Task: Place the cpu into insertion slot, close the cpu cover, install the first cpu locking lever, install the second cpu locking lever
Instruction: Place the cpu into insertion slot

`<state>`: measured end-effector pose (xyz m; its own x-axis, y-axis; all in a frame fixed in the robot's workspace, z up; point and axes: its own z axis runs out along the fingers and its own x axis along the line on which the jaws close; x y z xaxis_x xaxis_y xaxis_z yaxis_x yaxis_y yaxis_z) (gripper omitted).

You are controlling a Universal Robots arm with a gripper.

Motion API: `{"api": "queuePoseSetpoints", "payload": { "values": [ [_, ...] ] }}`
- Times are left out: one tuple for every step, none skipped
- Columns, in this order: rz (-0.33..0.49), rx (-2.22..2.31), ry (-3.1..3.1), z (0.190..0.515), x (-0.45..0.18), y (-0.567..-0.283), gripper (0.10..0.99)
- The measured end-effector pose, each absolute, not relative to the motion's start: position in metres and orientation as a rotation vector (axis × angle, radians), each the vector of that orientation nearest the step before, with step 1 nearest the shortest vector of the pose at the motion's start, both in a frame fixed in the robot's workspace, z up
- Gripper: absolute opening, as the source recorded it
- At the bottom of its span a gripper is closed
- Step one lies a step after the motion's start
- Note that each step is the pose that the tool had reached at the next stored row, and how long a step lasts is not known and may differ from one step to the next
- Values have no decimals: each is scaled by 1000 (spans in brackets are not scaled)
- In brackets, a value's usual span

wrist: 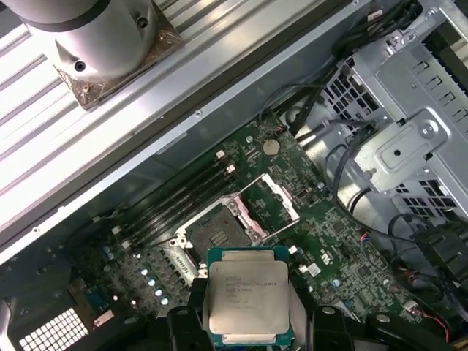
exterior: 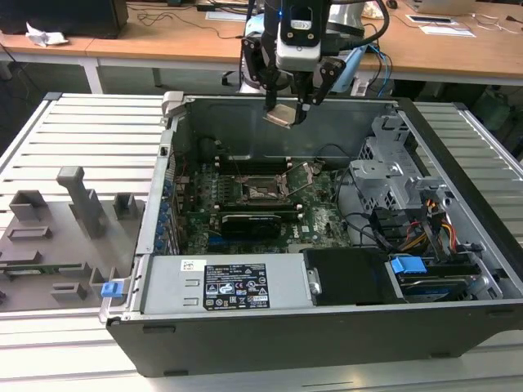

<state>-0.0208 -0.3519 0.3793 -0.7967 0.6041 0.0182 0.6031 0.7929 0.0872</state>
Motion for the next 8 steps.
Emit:
{"api": "queuePoseSetpoints", "payload": {
  "values": [
    [137, 1008, 2960, 379, -21, -352, 525],
    [136, 1017, 2957, 379, -21, -352, 525],
    [135, 1032, 2951, 379, -21, -352, 525],
    [135, 1045, 2946, 379, -21, -352, 525],
    [135, 1055, 2942, 379, -21, -352, 525],
    [135, 1070, 2936, 379, -21, -352, 525],
    [135, 1080, 2932, 379, -21, -352, 525],
    [135, 1096, 2926, 379, -21, -352, 525]
  ]
}}
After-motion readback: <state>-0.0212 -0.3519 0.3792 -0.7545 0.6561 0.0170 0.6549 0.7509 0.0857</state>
